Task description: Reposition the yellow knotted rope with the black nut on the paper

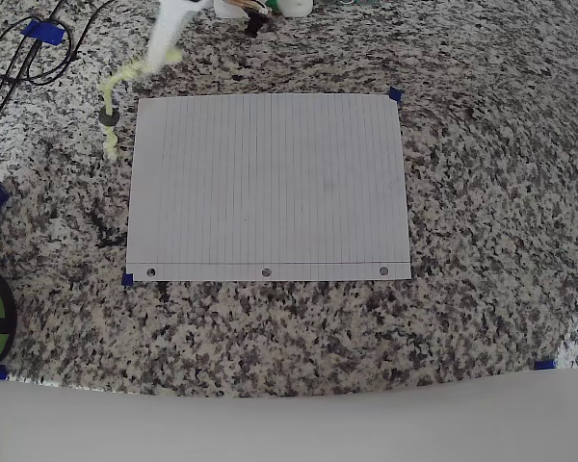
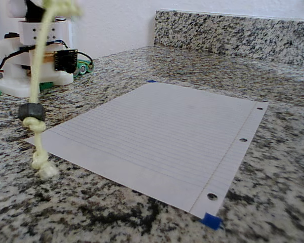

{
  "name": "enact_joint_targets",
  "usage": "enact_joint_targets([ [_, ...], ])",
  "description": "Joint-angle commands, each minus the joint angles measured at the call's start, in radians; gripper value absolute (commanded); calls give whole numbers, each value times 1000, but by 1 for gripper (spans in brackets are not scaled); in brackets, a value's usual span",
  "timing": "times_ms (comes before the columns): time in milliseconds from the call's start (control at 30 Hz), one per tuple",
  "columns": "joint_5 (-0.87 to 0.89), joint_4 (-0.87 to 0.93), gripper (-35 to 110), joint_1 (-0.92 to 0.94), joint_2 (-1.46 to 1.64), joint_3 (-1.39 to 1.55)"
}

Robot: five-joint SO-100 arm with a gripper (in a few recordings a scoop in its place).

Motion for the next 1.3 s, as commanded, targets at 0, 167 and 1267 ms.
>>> enact_joint_targets([
  [0, 91, 15, 0, -84, -6, 26],
  [167, 130, 34, 0, -195, -58, 46],
  [1267, -554, -141, 0, -499, -285, 71],
])
